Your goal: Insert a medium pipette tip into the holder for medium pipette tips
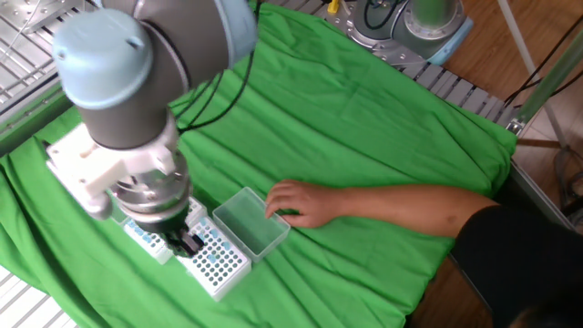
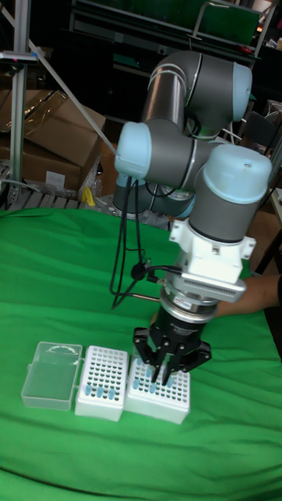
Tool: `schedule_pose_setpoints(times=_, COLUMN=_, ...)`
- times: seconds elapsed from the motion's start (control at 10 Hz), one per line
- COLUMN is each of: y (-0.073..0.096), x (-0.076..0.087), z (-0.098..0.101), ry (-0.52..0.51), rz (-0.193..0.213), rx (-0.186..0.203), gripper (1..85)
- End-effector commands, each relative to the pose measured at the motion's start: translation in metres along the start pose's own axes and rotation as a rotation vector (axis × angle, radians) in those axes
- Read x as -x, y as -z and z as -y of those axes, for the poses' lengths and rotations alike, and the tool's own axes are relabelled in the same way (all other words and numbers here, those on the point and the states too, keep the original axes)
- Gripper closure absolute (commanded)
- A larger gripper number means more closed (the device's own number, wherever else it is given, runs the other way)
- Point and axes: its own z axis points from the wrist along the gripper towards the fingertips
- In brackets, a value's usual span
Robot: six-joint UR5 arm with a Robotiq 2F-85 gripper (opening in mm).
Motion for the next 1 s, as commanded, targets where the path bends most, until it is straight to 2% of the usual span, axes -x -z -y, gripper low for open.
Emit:
schedule_pose_setpoints(times=0.0, y=-0.003, x=-0.021, z=-0.036, ry=-0.044, rz=-0.013, rx=0.038, gripper=61.7)
schedule_pose_setpoints(times=0.4, y=-0.019, x=-0.032, z=-0.043, ry=-0.036, rz=-0.005, rx=0.039, gripper=56.7)
schedule_pose_setpoints(times=0.6, y=-0.029, x=-0.03, z=-0.036, ry=-0.018, rz=0.014, rx=0.026, gripper=56.7)
schedule_pose_setpoints(times=0.9, y=-0.028, x=-0.03, z=-0.03, ry=-0.009, rz=0.01, rx=0.011, gripper=56.7)
